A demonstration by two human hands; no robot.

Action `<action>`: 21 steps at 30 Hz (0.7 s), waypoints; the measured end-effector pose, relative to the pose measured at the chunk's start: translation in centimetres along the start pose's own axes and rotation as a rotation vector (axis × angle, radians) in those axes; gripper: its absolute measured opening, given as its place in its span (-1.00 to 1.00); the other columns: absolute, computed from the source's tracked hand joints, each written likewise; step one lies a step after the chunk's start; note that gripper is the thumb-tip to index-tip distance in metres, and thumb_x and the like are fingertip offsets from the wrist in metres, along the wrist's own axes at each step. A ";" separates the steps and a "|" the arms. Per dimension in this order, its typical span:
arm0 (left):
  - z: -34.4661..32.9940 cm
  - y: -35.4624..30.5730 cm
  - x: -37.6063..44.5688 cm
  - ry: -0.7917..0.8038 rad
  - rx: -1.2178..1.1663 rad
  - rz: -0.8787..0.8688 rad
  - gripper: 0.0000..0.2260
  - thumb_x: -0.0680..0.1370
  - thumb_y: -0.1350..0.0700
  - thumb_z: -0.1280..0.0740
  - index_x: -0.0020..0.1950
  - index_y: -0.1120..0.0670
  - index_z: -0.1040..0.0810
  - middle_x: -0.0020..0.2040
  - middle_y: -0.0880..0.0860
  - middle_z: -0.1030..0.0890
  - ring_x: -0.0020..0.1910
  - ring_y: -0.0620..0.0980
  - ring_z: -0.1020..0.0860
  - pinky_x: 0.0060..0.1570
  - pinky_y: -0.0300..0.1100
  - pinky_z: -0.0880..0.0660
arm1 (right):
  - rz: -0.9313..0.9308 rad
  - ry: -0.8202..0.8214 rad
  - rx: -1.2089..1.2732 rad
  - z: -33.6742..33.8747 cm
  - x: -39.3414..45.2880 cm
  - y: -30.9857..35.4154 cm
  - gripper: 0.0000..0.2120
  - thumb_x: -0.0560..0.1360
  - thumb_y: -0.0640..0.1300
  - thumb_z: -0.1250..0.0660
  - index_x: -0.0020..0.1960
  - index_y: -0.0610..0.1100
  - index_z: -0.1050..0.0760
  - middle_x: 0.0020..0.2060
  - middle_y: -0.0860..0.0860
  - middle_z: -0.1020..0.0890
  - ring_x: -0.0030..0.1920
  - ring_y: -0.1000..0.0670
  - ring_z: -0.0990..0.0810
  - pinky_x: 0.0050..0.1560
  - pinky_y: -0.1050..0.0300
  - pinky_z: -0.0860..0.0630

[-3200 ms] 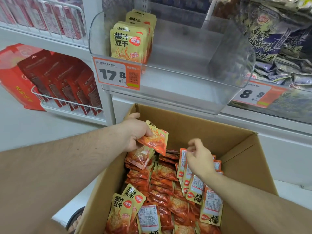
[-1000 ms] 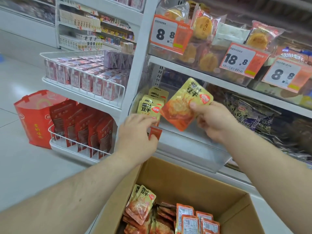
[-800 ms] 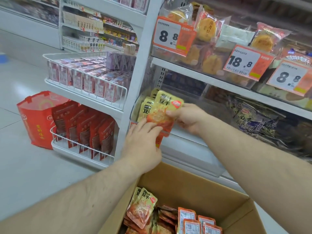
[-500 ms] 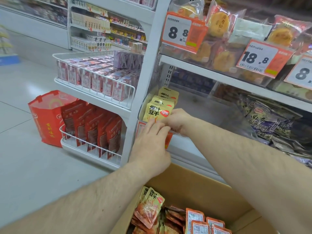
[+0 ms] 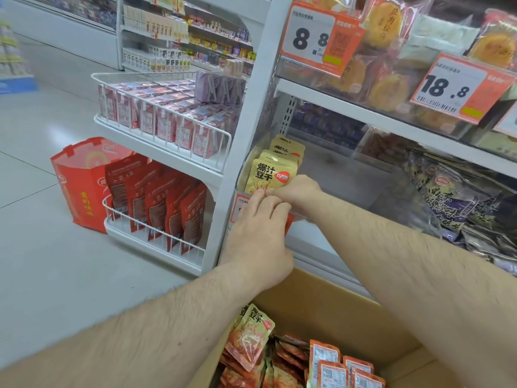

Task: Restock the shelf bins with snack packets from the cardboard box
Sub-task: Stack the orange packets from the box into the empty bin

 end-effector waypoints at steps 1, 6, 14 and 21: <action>0.0 0.0 0.0 0.000 -0.002 0.005 -0.36 0.49 0.18 -0.30 0.55 0.06 -0.17 0.54 -0.02 -0.18 0.59 0.04 0.12 0.57 -0.03 0.06 | 0.014 0.031 0.034 -0.2 0.0 -0.1 -0.75 0.44 0.06 -0.47 0.00 -0.07 -0.59 -0.10 -0.01 -0.67 -0.11 0.01 -0.65 -0.17 0.13 -0.62; 0.0 -0.1 0.1 -0.002 0.001 -0.001 -0.36 0.49 0.17 -0.30 0.55 0.07 -0.18 0.54 -0.01 -0.18 0.59 0.04 0.10 0.57 -0.03 0.05 | 0.035 0.100 0.188 -1.0 0.4 -0.3 -0.76 0.38 0.03 -0.52 -0.01 -0.05 -0.63 -0.08 0.01 -0.71 -0.02 -0.01 -0.67 0.08 -0.03 -0.64; 2.0 -0.9 -0.3 -0.294 -0.080 -0.018 -0.57 0.33 0.13 -0.27 0.20 0.04 -0.55 0.17 -0.03 -0.54 0.17 0.02 -0.42 0.19 -0.02 -0.41 | 0.060 0.205 0.115 1.2 -3.2 0.5 -0.82 0.44 -0.10 -0.46 -0.24 -0.09 -0.49 -0.33 0.02 -0.60 -0.29 0.05 -0.58 -0.33 0.22 -0.54; -5.1 -0.1 -2.0 0.276 -0.365 0.250 -0.80 0.48 0.16 -0.26 0.04 -0.10 -0.42 -0.15 -0.12 -0.54 -0.09 -0.01 -0.55 -0.18 -0.15 -0.45 | 0.852 -0.763 -0.102 6.4 -13.4 -1.7 -0.87 0.44 -0.11 -0.27 -0.21 -0.15 -0.54 -0.31 0.00 -0.58 -0.29 -0.06 -0.54 -0.29 0.09 -0.48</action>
Point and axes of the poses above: each hand's wrist, its own x-axis towards the middle knuckle, its own z-axis out of the back of the hand, y = z × x, the point moved 7 cm from there along x, towards the middle knuckle
